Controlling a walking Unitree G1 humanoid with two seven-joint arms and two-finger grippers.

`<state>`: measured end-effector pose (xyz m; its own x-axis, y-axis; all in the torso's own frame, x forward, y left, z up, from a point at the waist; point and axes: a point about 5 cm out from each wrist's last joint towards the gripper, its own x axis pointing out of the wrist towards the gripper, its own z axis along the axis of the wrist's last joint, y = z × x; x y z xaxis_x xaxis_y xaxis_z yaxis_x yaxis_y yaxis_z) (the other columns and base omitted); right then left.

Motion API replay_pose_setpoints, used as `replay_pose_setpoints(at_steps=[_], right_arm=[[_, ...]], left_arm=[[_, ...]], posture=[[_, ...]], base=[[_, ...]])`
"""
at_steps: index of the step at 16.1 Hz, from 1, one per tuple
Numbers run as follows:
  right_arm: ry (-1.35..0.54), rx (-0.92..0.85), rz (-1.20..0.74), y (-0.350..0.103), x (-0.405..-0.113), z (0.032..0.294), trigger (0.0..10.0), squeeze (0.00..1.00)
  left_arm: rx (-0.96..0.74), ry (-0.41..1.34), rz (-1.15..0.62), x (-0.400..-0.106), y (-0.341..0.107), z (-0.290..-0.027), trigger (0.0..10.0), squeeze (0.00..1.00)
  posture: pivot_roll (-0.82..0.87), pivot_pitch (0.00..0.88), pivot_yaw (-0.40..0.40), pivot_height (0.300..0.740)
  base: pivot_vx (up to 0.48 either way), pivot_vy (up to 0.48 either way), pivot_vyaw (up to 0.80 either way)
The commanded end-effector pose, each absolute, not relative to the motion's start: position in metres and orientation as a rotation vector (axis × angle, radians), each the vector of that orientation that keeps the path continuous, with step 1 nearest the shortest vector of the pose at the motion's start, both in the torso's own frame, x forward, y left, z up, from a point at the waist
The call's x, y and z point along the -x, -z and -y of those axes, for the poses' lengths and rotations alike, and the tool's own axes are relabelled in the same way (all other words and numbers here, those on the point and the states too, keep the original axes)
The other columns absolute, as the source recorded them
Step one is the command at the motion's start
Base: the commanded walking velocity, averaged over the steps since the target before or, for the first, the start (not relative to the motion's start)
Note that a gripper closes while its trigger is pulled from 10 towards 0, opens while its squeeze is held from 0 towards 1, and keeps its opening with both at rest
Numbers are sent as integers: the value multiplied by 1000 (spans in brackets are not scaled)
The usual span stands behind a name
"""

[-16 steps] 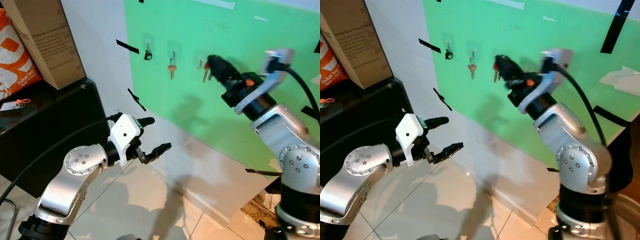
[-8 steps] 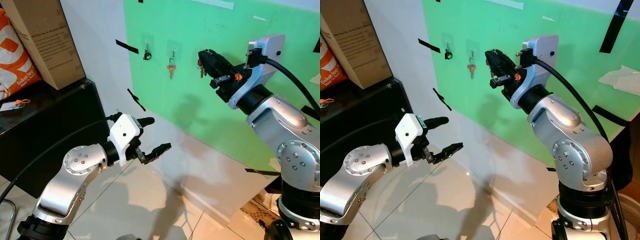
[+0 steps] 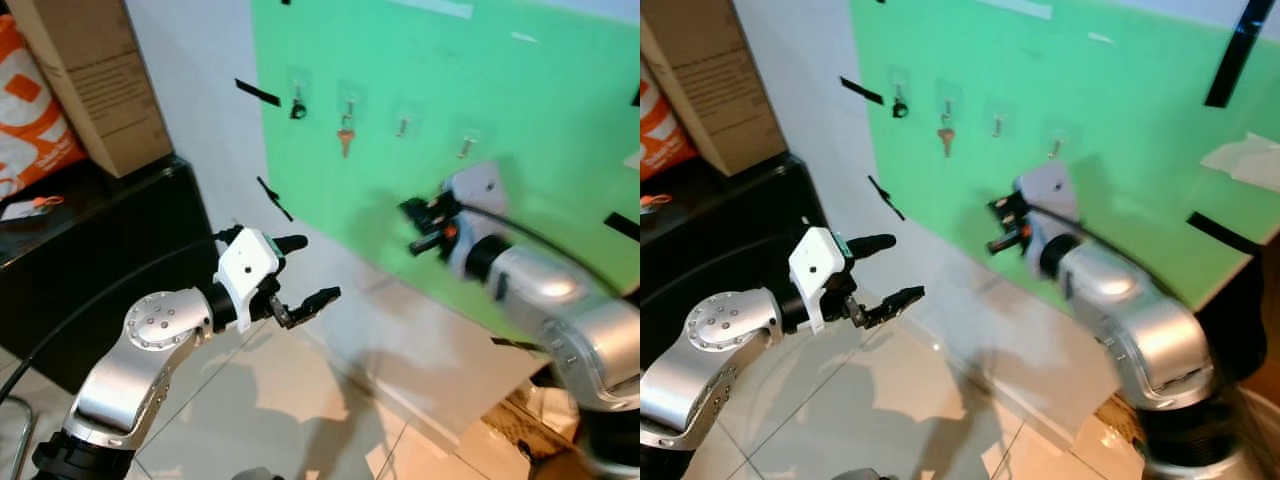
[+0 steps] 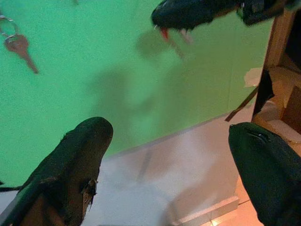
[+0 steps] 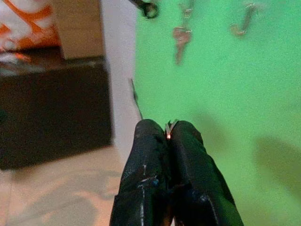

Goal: Hang keys on a hook

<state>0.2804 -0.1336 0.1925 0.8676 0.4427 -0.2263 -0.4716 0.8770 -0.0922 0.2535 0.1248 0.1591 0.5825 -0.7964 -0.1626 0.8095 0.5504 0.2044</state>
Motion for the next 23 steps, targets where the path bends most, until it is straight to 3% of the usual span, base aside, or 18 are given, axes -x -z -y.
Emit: replay_pose_setpoints(at_steps=[1,2,3,5,6,7,8,9,11,12,13,23], right_arm=[[-404,405,-223,-184,-284,145,10000,0],[-528,146,-198,-187,-276,132,10000,0],[-577,-5,-161,-195,-273,127,10000,0],[-443,463,-247,-169,-280,145,10000,0],[-514,86,-215,-179,-278,133,10000,0],[-487,-42,-237,-180,-279,135,10000,0],[-422,314,-267,-167,-283,145,10000,0],[-479,24,-215,-179,-283,134,10000,0],[-412,49,-179,-189,-290,141,10000,0],[-424,-189,-118,-203,-294,139,10000,0],[-423,-299,-80,-212,-296,139,10000,0],[-116,-392,-51,-223,-334,161,10000,0]], left_arm=[[-287,957,-43,-252,-161,-124,10000,0],[-285,957,-41,-252,-161,-124,10000,0],[-286,957,-40,-252,-161,-124,10000,0],[-292,958,-42,-252,-161,-123,10000,0],[-293,957,-43,-253,-161,-124,10000,0],[-292,955,-43,-253,-161,-124,10000,0],[-293,953,-43,-253,-161,-124,10000,0],[-295,951,-44,-253,-160,-124,10000,0],[-295,950,-44,-253,-161,-124,10000,0],[-297,950,-45,-254,-161,-124,10000,0],[-296,949,-45,-254,-161,-125,10000,0],[-297,952,-53,-252,-161,-127,10000,0]], posture=[[-54,0,6,740],[-56,0,5,740],[-57,0,5,740],[-59,0,4,740],[-55,0,2,740],[-56,0,2,740],[-50,0,1,740],[-47,0,0,740],[-49,0,2,740],[-49,0,2,740],[-52,0,3,740],[-43,0,7,740]], base=[[0,0,0],[0,0,0],[0,0,0],[0,0,0],[0,0,0],[0,0,0],[0,0,0],[0,0,0],[0,0,0],[0,0,0],[0,0,0],[0,0,0]])
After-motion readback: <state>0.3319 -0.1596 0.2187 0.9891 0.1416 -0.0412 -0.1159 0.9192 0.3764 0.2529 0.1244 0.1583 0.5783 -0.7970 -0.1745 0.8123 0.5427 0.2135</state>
